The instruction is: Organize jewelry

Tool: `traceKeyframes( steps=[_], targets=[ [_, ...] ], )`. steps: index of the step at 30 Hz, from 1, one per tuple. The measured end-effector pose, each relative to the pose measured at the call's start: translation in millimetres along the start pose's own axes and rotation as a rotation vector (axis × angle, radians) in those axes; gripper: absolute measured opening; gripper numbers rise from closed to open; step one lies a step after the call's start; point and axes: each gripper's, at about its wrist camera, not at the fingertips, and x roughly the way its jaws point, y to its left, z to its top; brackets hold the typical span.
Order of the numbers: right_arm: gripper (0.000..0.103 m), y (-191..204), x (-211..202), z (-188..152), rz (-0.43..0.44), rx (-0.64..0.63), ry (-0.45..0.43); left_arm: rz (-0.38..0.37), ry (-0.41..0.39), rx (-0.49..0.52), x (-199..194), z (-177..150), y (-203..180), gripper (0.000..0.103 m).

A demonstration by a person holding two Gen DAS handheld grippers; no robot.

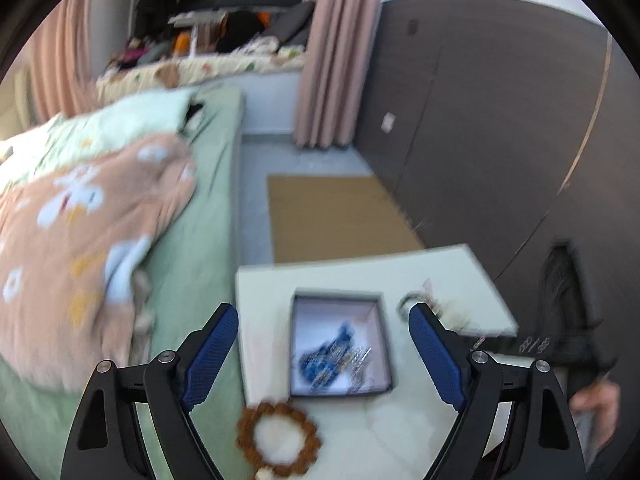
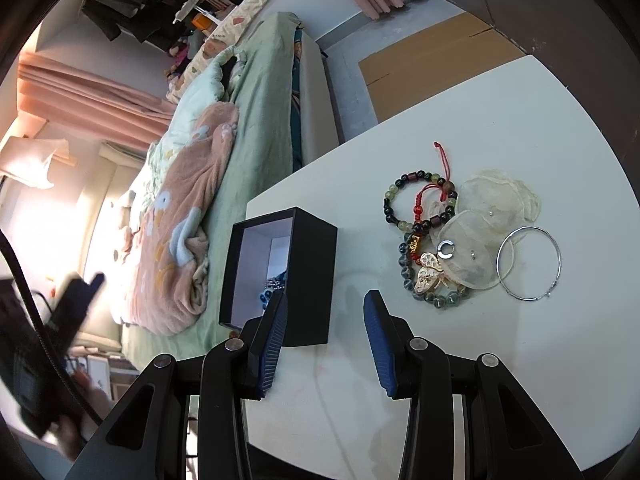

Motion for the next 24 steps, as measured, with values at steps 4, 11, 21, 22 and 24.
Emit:
traceKeyframes(
  steps=[4, 11, 21, 22, 24],
  targets=[
    [0.041, 0, 1, -1, -0.004, -0.001, 0.002, -0.001, 0.071, -0.023, 9, -32, 8, 0.074],
    [0.041, 4, 10, -6, -0.011, -0.016, 0.028, -0.013, 0.204, -0.005, 33, -70, 0, 0.065],
    [0.062, -15, 5, -3, -0.056, 0.02, 0.032, 0.058, 0.38, 0.025, 87, -107, -11, 0.037],
    [0.067, -21, 1, -1, -0.069, 0.036, 0.019, 0.066, 0.402, 0.024, 94, -110, -9, 0.021],
    [0.071, -34, -5, 2, -0.088, 0.069, 0.006, 0.077, 0.389, 0.032, 95, -113, -8, 0.021]
  ],
)
